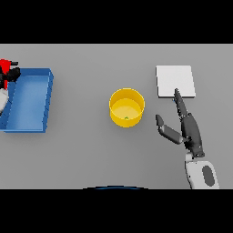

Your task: Pick up the red beaker and tilt it to pour out 1 green nut into yellow bowl. Pick up the yellow bowl and place it on the metallic measuring scale.

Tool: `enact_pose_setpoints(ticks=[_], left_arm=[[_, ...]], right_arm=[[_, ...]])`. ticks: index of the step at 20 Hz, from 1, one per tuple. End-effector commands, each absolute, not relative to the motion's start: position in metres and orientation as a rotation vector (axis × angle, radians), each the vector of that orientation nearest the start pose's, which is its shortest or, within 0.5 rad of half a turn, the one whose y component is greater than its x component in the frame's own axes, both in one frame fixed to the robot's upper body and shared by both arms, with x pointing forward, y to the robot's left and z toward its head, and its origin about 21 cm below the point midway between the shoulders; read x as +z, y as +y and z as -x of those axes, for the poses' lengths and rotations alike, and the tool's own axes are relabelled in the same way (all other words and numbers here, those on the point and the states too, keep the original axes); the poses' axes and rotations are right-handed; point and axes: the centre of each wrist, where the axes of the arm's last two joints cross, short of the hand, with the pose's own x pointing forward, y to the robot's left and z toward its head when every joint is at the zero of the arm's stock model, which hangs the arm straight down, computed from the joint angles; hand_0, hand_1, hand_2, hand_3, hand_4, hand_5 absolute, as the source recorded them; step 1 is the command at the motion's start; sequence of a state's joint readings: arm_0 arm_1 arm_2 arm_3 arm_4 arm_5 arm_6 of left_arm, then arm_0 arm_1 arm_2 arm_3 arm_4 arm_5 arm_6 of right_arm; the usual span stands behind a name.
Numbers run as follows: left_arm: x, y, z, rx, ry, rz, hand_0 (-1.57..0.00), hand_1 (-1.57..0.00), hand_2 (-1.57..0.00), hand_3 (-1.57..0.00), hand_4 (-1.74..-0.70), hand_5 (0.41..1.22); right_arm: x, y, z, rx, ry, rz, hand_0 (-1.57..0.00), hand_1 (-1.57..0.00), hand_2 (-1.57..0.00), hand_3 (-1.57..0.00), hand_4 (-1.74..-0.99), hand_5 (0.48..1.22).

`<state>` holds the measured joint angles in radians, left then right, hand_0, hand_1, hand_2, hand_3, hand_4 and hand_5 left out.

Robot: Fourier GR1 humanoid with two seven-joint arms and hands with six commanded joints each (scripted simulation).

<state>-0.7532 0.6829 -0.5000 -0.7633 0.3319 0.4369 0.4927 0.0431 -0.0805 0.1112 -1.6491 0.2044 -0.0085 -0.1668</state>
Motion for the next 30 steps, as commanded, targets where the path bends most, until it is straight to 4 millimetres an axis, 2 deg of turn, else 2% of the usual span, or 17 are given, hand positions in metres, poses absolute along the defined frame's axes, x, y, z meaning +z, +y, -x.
enact_pose_setpoints(ticks=[1, 2, 3, 4, 5, 7, 8, 10, 12, 14, 18, 21, 23, 26, 30], left_arm=[[0.089, 0.333, -0.394, -0.107, -0.977, -0.72, -1.57, -1.57, -1.57, -1.37, -1.73, 0.955], [0.093, 0.331, -0.386, -0.147, -0.972, -0.699, -1.57, -1.57, -1.57, -1.41, -1.66, 0.888], [0.096, 0.33, -0.378, -0.169, -0.982, -0.673, -1.57, -1.57, -1.57, -1.37, -1.49, 0.827], [0.097, 0.33, -0.37, -0.234, -0.993, -0.664, -1.57, -1.54, -1.49, -1.24, -1.31, 0.774], [0.101, 0.33, -0.366, -0.29, -1.009, -0.643, -1.5, -1.38, -1.31, -1.1, -1.15, 0.74], [0.104, 0.334, -0.357, -0.354, -1.01, -0.558, -1.0, -0.88, -0.84, -0.71, -0.93, 0.697], [0.107, 0.336, -0.355, -0.372, -1.008, -0.534, -0.8, -0.71, -0.67, -0.57, -0.87, 0.682], [0.105, 0.335, -0.349, -0.441, -0.97, -0.559, -0.51, -0.45, -0.43, -0.36, -0.78, 0.656], [0.106, 0.334, -0.354, -0.462, -0.963, -0.589, -0.33, -0.29, -0.27, -0.23, -0.75, 0.647], [0.096, 0.333, -0.357, -0.461, -0.962, -0.609, -0.21, -0.18, -0.18, -0.15, -0.73, 0.647], [0.098, 0.331, -0.361, -0.445, -1.003, -0.657, -0.09, -0.07, -0.07, -0.06, -0.7, 0.653], [0.098, 0.336, -0.358, -0.418, -1.078, -0.661, -0.04, -0.04, -0.04, -0.03, -0.71, 0.674], [0.098, 0.333, -0.359, -0.41, -1.087, -0.657, -0.03, -0.02, -0.02, -0.02, -0.71, 0.685], [0.097, 0.328, -0.359, -0.421, -1.104, -0.643, -0.01, -0.01, -0.01, -0.01, -0.72, 0.676], [0.096, 0.329, -0.357, -0.404, -1.117, -0.618, 0.0, 0.0, 0.0, 0.0, -0.72, 0.665]], right_arm=[[0.01, -0.226, -0.235, 0.311, -1.77, 0.128, 0.0, 0.0, 0.0, 0.0, -1.168, 0.679], [0.008, -0.224, -0.235, 0.317, -1.766, 0.124, 0.0, 0.0, 0.0, 0.0, -1.165, 0.678], [0.007, -0.225, -0.236, 0.317, -1.762, 0.135, 0.0, 0.0, 0.0, 0.0, -1.165, 0.675], [0.007, -0.224, -0.236, 0.319, -1.754, 0.143, 0.0, 0.0, 0.0, 0.0, -1.163, 0.671], [0.009, -0.223, -0.237, 0.316, -1.76, 0.15, 0.0, 0.0, 0.0, 0.0, -1.159, 0.669], [0.007, -0.224, -0.235, 0.316, -1.761, 0.146, 0.0, 0.0, 0.0, 0.0, -1.162, 0.671], [0.006, -0.223, -0.234, 0.307, -1.765, 0.135, 0.0, 0.0, 0.0, 0.0, -1.156, 0.673], [0.01, -0.223, -0.238, 0.307, -1.774, 0.149, 0.0, 0.0, 0.0, 0.0, -1.147, 0.68], [0.014, -0.229, -0.241, 0.317, -1.767, 0.141, 0.0, 0.0, 0.0, 0.0, -1.148, 0.688], [0.011, -0.225, -0.237, 0.327, -1.768, 0.136, 0.0, 0.0, 0.0, 0.0, -1.16, 0.688], [0.012, -0.222, -0.24, 0.328, -1.749, 0.154, 0.0, 0.0, 0.0, 0.0, -1.178, 0.679], [0.014, -0.215, -0.238, 0.429, -1.747, 0.189, 0.0, 0.0, 0.0, 0.0, -1.146, 0.691], [0.02, -0.218, -0.244, 0.552, -1.765, 0.172, 0.0, 0.0, 0.0, 0.0, -1.137, 0.717], [0.039, -0.221, -0.26, 0.855, -1.723, 0.231, 0.0, 0.0, 0.0, 0.0, -1.19, 0.716], [0.061, -0.203, -0.285, 1.314, -1.672, 0.338, 0.0, 0.0, 0.0, 0.0, -1.222, 0.701]])
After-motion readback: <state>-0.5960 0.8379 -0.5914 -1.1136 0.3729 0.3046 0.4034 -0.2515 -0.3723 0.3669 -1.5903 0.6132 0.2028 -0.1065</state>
